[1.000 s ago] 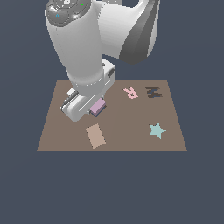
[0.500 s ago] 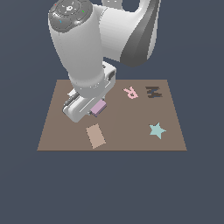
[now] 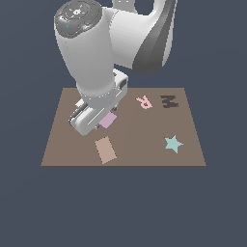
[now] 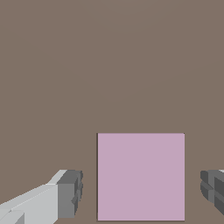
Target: Insert a designated object into the corresponding slot on a board.
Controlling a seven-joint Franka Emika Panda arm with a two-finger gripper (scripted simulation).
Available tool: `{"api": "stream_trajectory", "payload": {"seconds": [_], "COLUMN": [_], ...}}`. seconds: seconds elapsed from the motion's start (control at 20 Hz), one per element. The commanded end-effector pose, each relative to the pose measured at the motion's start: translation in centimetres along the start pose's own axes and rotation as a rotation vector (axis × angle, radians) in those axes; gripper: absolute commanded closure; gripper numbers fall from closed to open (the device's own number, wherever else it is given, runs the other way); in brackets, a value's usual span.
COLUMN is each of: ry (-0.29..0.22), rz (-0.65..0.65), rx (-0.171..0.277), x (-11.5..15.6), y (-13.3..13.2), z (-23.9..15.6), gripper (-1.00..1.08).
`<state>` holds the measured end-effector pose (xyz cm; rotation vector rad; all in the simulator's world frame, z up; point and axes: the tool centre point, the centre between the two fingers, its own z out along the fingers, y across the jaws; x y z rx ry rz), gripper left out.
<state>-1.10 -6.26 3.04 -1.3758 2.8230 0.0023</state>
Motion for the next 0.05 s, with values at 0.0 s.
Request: {"api": "stream_trajectory", "payload": {"seconds": [0.0], "ry": [0.0], "rz": [0.0], "rx": [0.0], "x": [0.0], "y": [0.0], "z": [0.0], "gripper": [-0.92]}}
